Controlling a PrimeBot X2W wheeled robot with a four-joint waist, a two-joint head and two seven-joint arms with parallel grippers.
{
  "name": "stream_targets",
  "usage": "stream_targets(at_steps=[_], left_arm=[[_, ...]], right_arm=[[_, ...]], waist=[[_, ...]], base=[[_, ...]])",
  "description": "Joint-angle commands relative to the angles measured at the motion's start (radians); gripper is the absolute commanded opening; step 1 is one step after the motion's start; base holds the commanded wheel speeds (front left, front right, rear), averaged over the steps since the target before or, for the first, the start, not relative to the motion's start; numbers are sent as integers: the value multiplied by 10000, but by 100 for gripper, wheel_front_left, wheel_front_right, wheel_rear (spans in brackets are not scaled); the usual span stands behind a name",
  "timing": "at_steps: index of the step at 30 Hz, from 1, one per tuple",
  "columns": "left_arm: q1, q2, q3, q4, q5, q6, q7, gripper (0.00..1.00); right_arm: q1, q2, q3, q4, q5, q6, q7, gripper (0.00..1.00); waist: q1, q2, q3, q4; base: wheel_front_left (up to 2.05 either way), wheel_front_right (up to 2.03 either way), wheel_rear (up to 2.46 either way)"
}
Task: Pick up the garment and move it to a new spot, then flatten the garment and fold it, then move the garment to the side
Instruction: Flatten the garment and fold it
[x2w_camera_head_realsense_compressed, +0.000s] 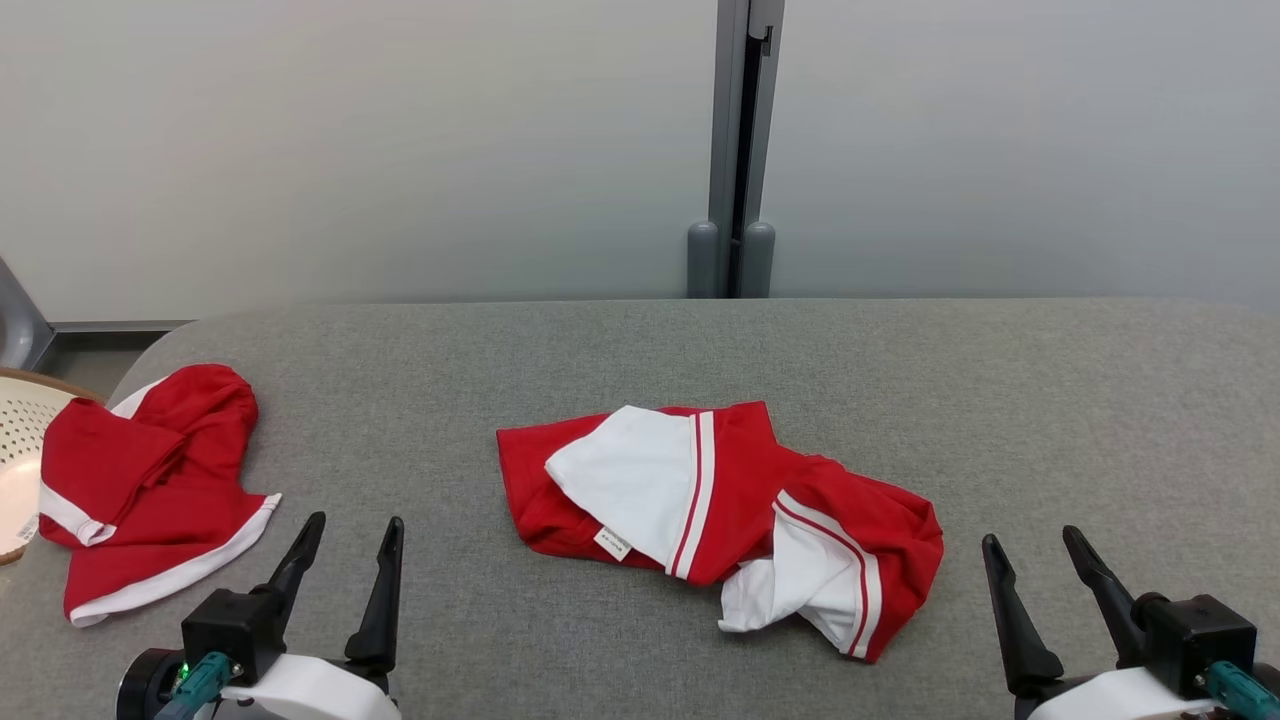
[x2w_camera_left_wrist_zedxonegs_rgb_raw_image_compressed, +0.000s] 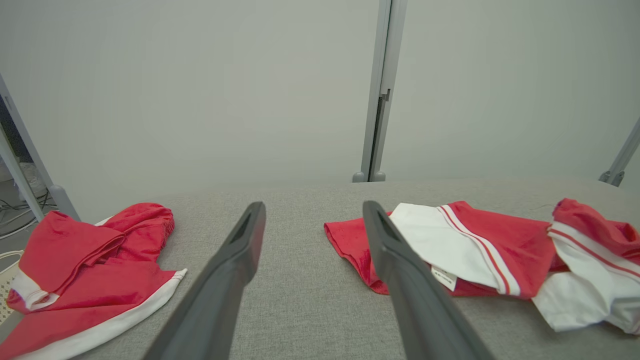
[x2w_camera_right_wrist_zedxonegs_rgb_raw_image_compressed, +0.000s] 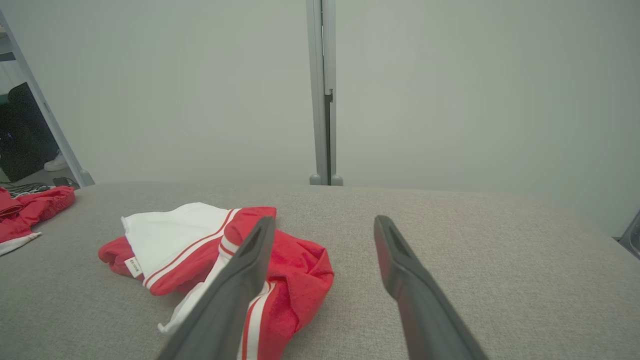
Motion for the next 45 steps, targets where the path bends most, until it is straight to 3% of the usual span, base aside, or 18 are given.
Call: stream_targets(at_steps=[1,17,24,34,44,45], left_arm=[[44,72,7,-25,-34,65,27,100],[-188,35,-145,38,-25,136,48,100],[-664,-92,-325,-24,94,33,78,100],[-2000,-679,-843,252,405,-377,-142,100],[-2527,-972,-734,590,542,-518,-391,100],[-2556,-999,-718,615,563,-519,-413,100]], right_arm=[[73,-31,-21,-47,1,-3,42,100],[-148,-6,156,88,92,-3,33,100],[-650,-245,1043,487,186,-3,426,100],[-3205,-969,4382,2716,377,-3,1373,100],[-4884,-1020,4762,4936,-440,-5,1514,100],[-4914,-981,4719,5073,-500,-5,1473,56]], waist=[[0,0,5,3],[0,0,17,89],[0,0,309,442],[0,0,1616,1630],[0,0,2321,1981],[0,0,2339,1981]], base=[[0,0,0],[0,0,0],[0,0,0],[0,0,0],[0,0,0],[0,0,0]])
